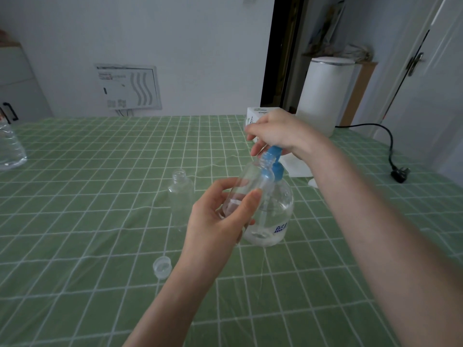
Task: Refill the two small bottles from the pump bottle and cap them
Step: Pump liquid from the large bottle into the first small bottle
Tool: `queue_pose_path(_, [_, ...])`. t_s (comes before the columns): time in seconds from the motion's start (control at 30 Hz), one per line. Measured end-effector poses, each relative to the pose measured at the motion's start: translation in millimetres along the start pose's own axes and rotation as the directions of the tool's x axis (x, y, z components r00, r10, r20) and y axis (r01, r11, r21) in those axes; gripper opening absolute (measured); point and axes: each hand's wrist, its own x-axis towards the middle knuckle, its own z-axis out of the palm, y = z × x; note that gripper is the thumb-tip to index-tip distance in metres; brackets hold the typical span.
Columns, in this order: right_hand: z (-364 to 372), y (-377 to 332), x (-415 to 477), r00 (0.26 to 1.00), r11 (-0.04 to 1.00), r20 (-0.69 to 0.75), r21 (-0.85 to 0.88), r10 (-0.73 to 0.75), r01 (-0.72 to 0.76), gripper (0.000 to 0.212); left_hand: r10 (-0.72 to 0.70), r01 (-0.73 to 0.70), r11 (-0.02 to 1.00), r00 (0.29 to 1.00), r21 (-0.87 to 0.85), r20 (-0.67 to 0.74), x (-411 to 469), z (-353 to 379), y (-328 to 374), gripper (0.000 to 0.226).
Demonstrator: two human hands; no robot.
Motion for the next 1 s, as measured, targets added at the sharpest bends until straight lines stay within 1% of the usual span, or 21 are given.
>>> queue_pose_path(0.13, [-3.3,-5.2,-1.5,0.999,1.0,0.044,-0.007,-0.014,0.014,0.019,-0.001,0.001,1.0,1.0,0.0,0.007,-0.2,-0.2,-0.5,0.033])
queue_pose_path(0.27, [-2.1,-9.2,-4.9,0.997,1.0,0.079,-0.009,0.003,-0.003,0.023,-0.003,0.003,1.0,1.0,-0.005,0.002,0.0,0.0,-0.9,0.03])
queue_pose_path(0.43, [3.6,-4.8,-5.8,0.987,0.995,0.124,-0.041,0.098,-0.094,0.025,0.004,-0.004,1.0,1.0,0.001,0.002,-0.3,-0.4,-0.8,0.033])
queue_pose_path(0.53, [5.0,-4.9,-5.5,0.978,0.99,0.164,-0.067,0.13,-0.12,0.019,0.007,-0.007,1.0,1.0,0.008,0.003,-0.5,-0.9,-1.2,0.034])
queue_pose_path(0.67, [5.1,-5.9,-6.1,0.976,0.989,0.164,-0.077,0.141,-0.13,0.016,0.009,-0.009,1.0,1.0,0.006,0.004,0.2,-0.3,-2.2,0.033])
queue_pose_path(0.73, [5.7,-5.3,-6.2,0.977,0.988,0.16,-0.079,0.143,-0.131,0.018,0.009,-0.009,1.0,1.0,0.008,0.005,0.2,-0.1,-2.8,0.033])
queue_pose_path(0.87, [12.0,-0.2,-6.3,0.973,0.984,0.163,-0.095,0.161,-0.147,0.029,0.017,-0.017,1.0,1.0,0.019,-0.014,-0.4,-0.1,-6.0,0.031])
queue_pose_path(1.0, [16.3,2.7,-4.5,0.975,0.986,0.157,-0.079,0.155,-0.144,0.029,0.019,-0.018,1.0,0.999,0.021,-0.032,-0.3,-0.9,-7.9,0.032])
